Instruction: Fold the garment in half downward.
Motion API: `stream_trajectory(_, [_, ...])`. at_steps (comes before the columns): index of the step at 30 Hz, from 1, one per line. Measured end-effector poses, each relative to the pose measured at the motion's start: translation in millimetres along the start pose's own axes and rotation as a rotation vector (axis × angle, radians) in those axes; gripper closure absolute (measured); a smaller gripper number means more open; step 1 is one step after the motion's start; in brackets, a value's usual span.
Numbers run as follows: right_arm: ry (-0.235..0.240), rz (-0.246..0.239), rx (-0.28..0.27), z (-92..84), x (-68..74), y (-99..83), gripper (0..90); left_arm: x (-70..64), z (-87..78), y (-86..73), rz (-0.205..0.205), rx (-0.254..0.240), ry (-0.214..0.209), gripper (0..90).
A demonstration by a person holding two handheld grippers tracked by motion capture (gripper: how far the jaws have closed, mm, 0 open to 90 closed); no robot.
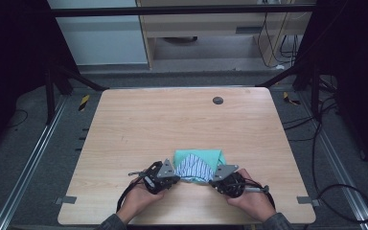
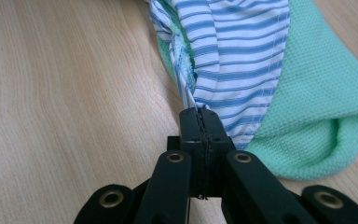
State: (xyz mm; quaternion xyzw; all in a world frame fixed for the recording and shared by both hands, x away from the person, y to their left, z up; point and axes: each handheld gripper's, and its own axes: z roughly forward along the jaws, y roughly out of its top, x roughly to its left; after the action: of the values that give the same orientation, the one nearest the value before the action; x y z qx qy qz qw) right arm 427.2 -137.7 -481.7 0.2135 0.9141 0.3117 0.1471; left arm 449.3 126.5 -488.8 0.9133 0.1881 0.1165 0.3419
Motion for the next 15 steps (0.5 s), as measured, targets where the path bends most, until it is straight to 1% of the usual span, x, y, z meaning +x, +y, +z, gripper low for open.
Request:
stream_trajectory(3, [-0.005,-0.006,0.005,0.5,0.0,-0.5,90.0,-0.9,-0.8,-0.7,0.0,-0.001,0.001,90.0])
stream_trajectory(4, [-0.006,-0.004,0.002,0.8,-0.1,-0.7,90.0,-0.9,-1.4,-1.4,-0.009,-0.007,-0.006,90.0])
stream_trajectory(6, [-0.008,-0.002,0.0,0.8,-0.2,-1.3,90.0,-1.3,-2.2,-2.5,-0.016,-0.014,-0.008,90.0])
stream_trajectory(7, [-0.009,0.002,-0.001,0.7,-0.4,-1.5,89.9,-1.9,-2.0,-3.0,-0.027,-0.017,-0.015,90.0])
stream_trajectory(9, [-0.008,0.009,-0.004,0.6,-0.2,-1.8,89.2,-3.3,-3.8,-4.3,-0.033,-0.025,-0.012,89.9])
stream_trajectory(10, [0.003,0.016,-0.017,-1.1,0.4,-2.5,81.8,-3.9,-4.9,-5.2,-0.04,-0.033,-0.012,89.9])
stream_trajectory(11, [0.0,0.018,-0.032,-2.8,0.8,-3.0,78.4,-4.0,-7.0,-6.8,-0.052,-0.043,-0.019,89.2])
stream_trajectory(12, [-0.009,0.038,-0.062,-8.1,1.3,-4.6,70.6,-4.4,-11.9,-10.4,-0.081,-0.065,-0.021,85.5])
stream_trajectory(13, [-0.009,0.038,-0.062,-8.1,1.3,-4.6,70.6,-4.4,-11.9,-10.4,-0.081,-0.065,-0.021,83.0])
stream_trajectory(14, [-0.013,0.052,-0.072,-11.3,1.3,-5.9,66.2,-4.3,-16.0,-12.7,-0.093,-0.072,-0.014,83.0])
stream_trajectory(15, [-0.021,0.064,-0.082,-15.3,1.1,-8.0,62.2,-4.4,-18.4,-14.0,-0.102,-0.082,-0.011,79.4])
